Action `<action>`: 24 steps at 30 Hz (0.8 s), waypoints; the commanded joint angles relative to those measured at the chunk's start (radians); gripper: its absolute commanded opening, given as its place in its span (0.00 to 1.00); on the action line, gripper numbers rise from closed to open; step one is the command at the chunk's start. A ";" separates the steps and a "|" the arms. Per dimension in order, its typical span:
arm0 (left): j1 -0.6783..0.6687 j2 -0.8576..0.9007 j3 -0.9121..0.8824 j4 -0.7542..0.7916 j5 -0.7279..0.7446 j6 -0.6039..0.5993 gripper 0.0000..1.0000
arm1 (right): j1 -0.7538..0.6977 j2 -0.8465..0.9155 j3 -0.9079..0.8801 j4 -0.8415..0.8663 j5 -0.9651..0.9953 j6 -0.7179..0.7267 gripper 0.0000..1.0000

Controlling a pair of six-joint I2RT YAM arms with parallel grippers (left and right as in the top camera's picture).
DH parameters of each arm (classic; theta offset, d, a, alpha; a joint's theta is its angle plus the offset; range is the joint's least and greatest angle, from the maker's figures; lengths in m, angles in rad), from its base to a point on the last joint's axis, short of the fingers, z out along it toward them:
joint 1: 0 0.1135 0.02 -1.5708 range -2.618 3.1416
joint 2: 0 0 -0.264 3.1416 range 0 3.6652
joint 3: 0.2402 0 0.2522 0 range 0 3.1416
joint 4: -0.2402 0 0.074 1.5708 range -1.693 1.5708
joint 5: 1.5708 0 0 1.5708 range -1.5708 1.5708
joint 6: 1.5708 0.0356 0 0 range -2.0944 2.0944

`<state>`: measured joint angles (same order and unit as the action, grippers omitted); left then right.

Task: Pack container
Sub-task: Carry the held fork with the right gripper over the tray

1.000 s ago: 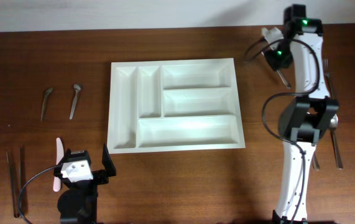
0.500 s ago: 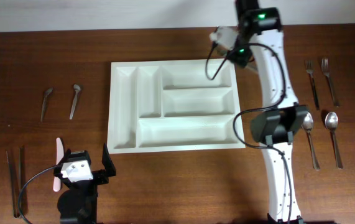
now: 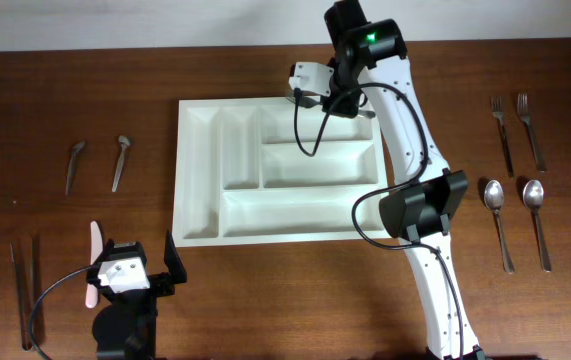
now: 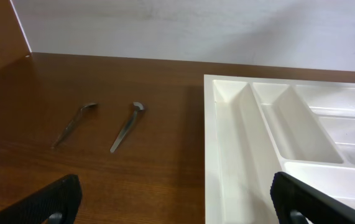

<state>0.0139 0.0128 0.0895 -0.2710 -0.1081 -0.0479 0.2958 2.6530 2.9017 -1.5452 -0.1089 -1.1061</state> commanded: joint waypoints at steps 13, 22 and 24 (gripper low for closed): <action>-0.003 -0.008 -0.005 0.002 0.010 0.011 0.99 | 0.000 0.003 -0.175 0.056 -0.042 -0.133 0.05; -0.003 -0.008 -0.005 0.002 0.010 0.012 0.99 | 0.016 0.003 -0.188 0.129 -0.091 -0.137 0.05; -0.003 -0.008 -0.005 0.002 0.010 0.012 0.99 | 0.021 0.003 -0.192 0.129 -0.105 -0.137 0.06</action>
<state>0.0139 0.0128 0.0895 -0.2710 -0.1081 -0.0483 0.2977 2.6537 2.7174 -1.4166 -0.1532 -1.2346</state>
